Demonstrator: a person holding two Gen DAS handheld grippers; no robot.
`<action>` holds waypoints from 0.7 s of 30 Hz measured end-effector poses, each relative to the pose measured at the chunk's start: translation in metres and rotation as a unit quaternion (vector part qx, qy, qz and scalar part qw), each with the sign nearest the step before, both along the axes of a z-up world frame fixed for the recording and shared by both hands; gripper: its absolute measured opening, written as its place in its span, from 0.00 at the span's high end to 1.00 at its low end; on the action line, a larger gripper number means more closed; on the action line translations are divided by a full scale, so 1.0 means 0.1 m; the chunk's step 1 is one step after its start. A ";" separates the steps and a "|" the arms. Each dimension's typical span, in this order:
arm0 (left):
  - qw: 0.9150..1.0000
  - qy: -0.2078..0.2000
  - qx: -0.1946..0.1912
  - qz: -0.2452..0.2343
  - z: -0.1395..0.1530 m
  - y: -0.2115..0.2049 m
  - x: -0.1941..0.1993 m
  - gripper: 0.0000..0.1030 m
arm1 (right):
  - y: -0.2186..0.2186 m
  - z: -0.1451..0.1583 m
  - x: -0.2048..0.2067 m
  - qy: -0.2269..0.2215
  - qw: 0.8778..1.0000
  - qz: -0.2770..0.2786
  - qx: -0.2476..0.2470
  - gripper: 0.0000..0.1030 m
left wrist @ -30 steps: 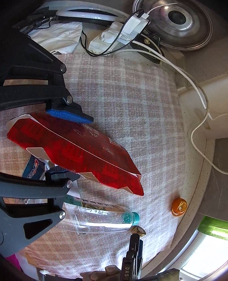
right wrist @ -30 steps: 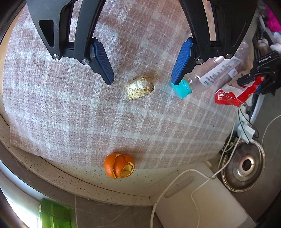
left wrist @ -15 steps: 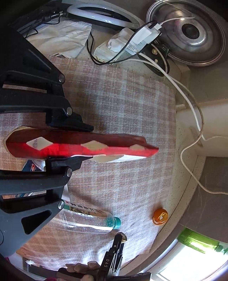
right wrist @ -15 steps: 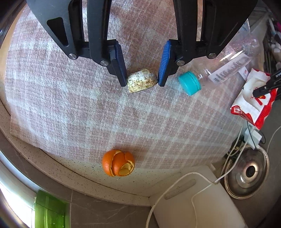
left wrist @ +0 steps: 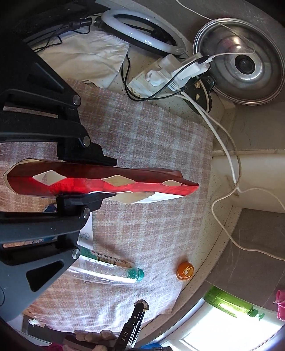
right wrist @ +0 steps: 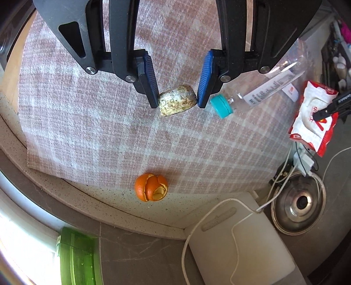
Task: Collect trash
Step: 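Grasp the red snack bag with the left tool while the right tool grasps the gold foil ball, then carry the snack bag and gold ball down over the blue wastebasket with both tools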
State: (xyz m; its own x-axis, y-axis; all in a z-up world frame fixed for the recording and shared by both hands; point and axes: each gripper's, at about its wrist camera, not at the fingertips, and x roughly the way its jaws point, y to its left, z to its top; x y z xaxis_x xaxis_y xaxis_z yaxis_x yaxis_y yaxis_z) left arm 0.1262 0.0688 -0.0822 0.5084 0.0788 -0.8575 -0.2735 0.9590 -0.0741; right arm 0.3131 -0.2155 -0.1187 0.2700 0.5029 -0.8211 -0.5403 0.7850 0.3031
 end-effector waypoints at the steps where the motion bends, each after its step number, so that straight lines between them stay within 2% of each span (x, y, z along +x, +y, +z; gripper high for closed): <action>1: 1.000 -0.003 0.000 0.001 0.02 0.00 -0.04 0.82 | -0.01 0.03 -0.04 -0.001 1.000 0.001 0.003 0.67; 11: 0.999 -0.032 -0.021 0.017 0.18 0.03 -0.59 0.82 | -0.11 0.30 -0.49 -0.002 0.999 0.010 0.038 0.67; 21: 0.998 -0.051 -0.040 0.015 0.24 -0.07 -1.24 0.82 | -0.16 0.53 -1.12 -0.004 0.998 0.026 0.060 0.67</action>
State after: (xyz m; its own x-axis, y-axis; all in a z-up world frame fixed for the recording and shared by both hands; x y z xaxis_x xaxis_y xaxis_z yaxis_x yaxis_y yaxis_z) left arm 0.0023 0.0614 -0.0583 0.5915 0.0286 -0.8058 -0.2886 0.9407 -0.1784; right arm 0.2016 -0.2311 -0.0661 0.2471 0.6102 -0.7527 -0.5811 0.7149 0.3888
